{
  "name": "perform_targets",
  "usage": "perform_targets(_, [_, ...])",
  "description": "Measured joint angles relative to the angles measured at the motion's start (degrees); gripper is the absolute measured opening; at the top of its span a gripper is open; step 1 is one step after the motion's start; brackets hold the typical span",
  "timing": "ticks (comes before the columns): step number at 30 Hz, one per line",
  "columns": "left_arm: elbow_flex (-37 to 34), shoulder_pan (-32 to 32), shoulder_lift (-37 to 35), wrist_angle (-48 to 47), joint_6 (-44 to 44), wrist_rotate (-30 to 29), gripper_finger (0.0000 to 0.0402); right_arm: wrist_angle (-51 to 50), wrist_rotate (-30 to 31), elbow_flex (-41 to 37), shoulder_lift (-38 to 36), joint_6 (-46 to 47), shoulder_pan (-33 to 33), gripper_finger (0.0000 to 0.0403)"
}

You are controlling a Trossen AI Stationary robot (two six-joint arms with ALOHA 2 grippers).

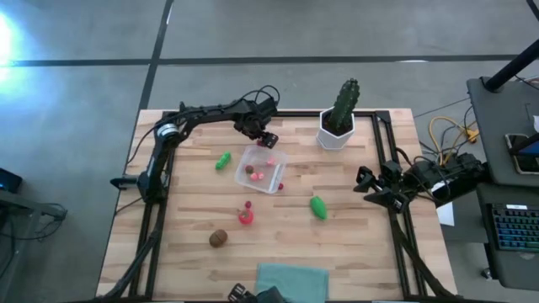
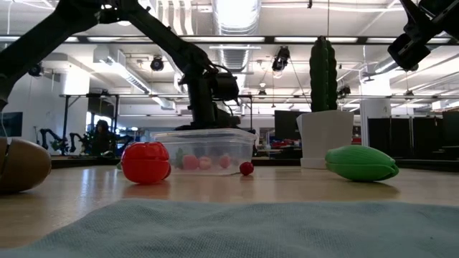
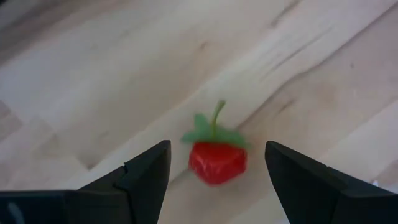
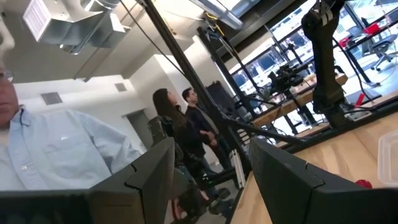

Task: Pick and placing Produce into tupperware
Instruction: Put the red strawberry into the transparent bin

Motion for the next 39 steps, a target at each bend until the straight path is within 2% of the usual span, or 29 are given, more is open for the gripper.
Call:
perform_targets(4, [0.0,0.0,-0.1,2.6,0.0,-0.2,0.0246,0.0,0.0,0.0,0.0,-0.1,0.0,0.0201])
perform_targets(18, [-0.8,0.0,1.8,0.7,0.3,0.5,0.024,-0.2,0.2,0.0,0.0,-0.2,0.0,0.0201])
perform_targets(27, [-0.6,0.0,1.8,0.8,1.4,0.6,0.0145,-0.2,0.2,0.0,0.0,-0.2,0.0,0.0201])
perform_targets(31, [-0.6,0.0,1.8,1.2,1.4,0.7,0.0121,-0.3,0.2,0.0,0.0,-0.2,0.0,0.0201])
perform_targets(39, [-0.1,0.0,1.4,0.5,1.6,0.7,0.0146,-0.3,0.2,0.0,0.0,-0.1,0.0,0.0201])
